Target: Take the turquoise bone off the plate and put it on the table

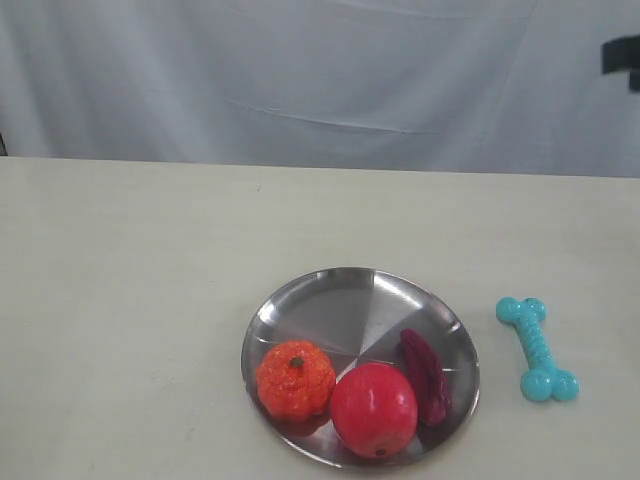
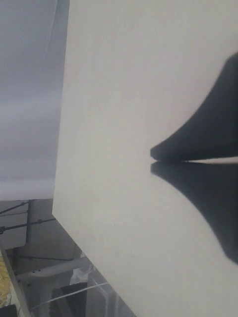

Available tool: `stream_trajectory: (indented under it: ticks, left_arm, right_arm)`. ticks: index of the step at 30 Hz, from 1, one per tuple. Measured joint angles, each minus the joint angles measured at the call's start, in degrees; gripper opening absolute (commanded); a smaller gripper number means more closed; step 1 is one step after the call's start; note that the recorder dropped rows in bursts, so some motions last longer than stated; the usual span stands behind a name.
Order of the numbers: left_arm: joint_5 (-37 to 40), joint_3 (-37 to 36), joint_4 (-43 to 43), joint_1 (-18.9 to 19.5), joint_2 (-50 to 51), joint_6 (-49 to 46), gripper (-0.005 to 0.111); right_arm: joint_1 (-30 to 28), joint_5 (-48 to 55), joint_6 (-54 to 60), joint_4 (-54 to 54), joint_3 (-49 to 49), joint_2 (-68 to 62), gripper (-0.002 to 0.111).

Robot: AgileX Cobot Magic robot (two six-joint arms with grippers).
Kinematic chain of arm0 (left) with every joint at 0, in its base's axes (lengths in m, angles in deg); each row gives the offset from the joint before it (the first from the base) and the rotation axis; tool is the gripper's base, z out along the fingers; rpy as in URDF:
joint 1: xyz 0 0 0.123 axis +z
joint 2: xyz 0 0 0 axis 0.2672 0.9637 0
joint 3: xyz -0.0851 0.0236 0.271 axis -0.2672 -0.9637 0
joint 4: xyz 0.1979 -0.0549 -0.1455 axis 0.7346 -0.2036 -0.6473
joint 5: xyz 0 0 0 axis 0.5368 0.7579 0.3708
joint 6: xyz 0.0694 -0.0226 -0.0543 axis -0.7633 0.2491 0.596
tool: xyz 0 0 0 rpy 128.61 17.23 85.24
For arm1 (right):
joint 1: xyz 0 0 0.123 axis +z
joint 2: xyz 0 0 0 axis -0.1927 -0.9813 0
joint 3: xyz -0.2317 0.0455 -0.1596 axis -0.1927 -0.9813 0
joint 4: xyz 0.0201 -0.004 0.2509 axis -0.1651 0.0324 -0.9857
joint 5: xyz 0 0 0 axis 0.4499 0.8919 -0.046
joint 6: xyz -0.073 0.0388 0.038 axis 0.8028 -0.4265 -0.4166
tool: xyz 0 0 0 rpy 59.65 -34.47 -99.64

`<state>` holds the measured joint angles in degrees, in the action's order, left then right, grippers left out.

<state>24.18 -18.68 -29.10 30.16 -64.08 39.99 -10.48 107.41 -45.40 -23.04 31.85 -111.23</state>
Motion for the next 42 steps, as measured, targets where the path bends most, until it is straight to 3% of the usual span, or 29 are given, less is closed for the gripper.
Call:
stream_trajectory:
  ticks: [11,25,42]
  left_arm:
    - [0.0,0.0,0.0,0.0,0.0,0.0,0.0]
    - [0.0,0.0,0.0,0.0,0.0,0.0,0.0]
    - [0.0,0.0,0.0,0.0,0.0,0.0,0.0]
  right_arm:
    - [0.0,-15.65,2.1,0.0,-9.79,29.49,0.0]
    - [0.0,-20.93,1.24,-0.11,-23.84,53.96,0.0]
    - [0.0,-23.01,0.42,-0.11,-25.29,60.24,0.0]
